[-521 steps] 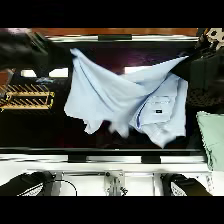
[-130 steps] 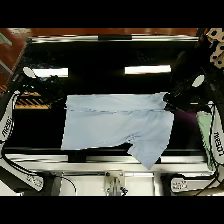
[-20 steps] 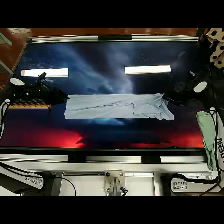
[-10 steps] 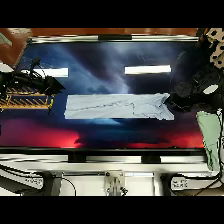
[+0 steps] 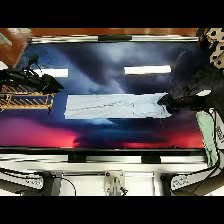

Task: Fold the shirts.

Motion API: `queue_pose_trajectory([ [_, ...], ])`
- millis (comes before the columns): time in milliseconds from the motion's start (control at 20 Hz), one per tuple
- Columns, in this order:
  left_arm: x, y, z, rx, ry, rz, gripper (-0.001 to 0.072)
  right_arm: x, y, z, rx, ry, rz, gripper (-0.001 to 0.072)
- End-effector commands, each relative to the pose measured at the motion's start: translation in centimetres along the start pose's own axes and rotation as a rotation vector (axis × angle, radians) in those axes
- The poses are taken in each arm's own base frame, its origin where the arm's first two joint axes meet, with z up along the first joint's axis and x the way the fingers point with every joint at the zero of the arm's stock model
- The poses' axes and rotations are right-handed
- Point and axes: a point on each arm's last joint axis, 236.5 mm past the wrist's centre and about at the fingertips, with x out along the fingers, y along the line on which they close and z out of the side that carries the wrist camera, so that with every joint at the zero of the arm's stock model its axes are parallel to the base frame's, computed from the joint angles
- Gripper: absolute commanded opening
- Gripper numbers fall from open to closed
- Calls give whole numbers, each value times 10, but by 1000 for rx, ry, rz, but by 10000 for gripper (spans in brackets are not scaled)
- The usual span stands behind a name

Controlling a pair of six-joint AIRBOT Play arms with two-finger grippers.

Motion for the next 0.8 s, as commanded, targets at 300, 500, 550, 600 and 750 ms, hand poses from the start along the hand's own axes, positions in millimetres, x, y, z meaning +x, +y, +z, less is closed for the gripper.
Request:
queue_pose_trajectory([
  [300, 32, -31, 4, 58, 10, -6, 438, -40, 52, -12, -198, -24, 36, 68],
  [500, 87, -74, 0, 92, 40, -21, 128, -92, 97, -18, -231, -126, 48, 68],
  [550, 106, -89, -5, 108, 55, -28, 123, -102, 106, -21, -238, -144, 51, 68],
  [600, 125, -102, -11, 126, 68, -34, 123, -113, 115, -27, -249, -158, 55, 68],
  [750, 183, -152, -30, 158, 90, -94, 114, -140, 139, -45, -271, -188, 68, 68],
])
